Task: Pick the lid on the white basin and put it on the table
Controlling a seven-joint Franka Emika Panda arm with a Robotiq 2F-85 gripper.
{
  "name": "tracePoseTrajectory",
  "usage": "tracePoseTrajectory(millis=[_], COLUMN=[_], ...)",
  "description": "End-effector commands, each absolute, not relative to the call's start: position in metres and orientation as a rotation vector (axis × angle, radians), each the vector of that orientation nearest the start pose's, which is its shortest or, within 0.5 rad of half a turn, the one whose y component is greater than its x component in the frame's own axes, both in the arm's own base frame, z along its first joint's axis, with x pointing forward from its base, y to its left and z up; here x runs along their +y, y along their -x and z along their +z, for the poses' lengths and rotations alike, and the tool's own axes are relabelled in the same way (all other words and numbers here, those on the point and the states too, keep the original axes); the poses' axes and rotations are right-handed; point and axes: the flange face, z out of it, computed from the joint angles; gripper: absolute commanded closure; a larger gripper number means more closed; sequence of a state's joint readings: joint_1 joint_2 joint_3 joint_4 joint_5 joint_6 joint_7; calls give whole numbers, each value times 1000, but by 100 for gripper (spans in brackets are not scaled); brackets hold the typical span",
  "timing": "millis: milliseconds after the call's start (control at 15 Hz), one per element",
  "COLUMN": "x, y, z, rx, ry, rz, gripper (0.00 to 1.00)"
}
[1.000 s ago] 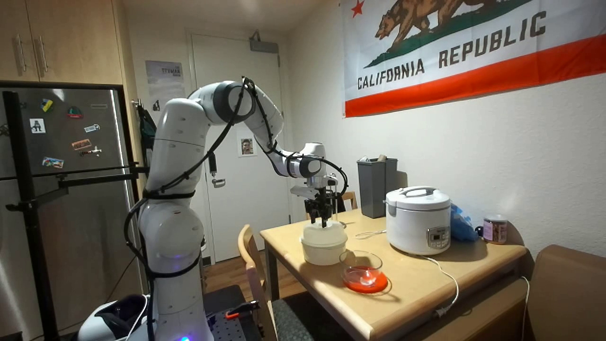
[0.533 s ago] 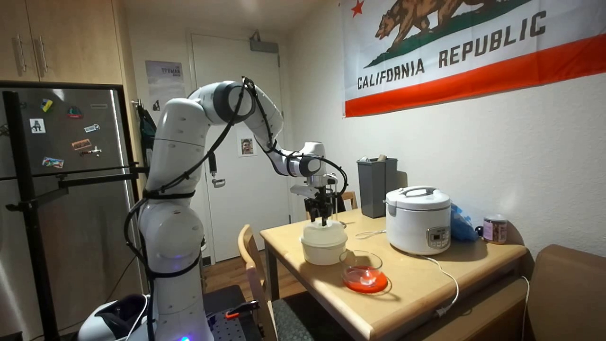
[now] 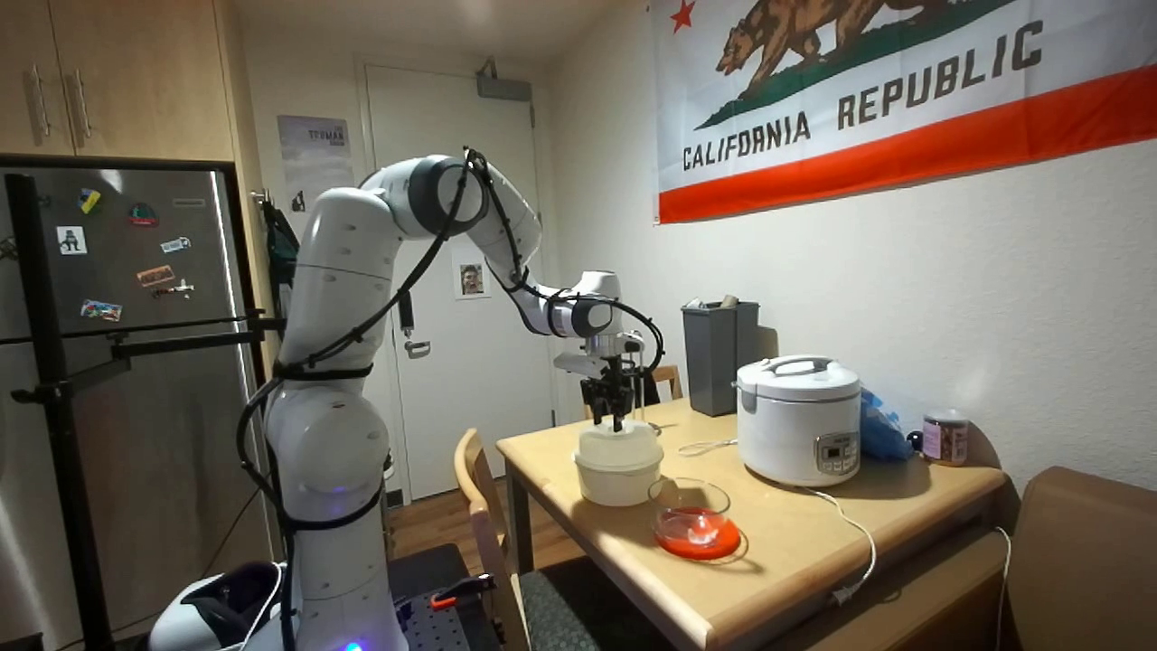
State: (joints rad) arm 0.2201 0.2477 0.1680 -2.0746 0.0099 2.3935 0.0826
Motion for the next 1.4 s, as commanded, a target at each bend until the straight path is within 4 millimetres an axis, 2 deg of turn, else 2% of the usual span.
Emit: tracePoseTrajectory(millis=[0,200,667,733,800,933,1067,1200,1333], x=[221,220,221,221,221,220,219,219,217], y=[-549,-550,-557,-558,-559,-561,-563,-564,-565], z=[319,318,321,319,318,318,318,318,317], rx=[-453,-453,-458,-457,-456,-453,-449,-445,-443], ry=[3043,3044,3044,3044,3043,3043,3045,3045,3047], rz=[-57,-56,-59,-52,-47,-41,-38,-35,-30], gripper=[30,28,32,39,40,52,52,43,39])
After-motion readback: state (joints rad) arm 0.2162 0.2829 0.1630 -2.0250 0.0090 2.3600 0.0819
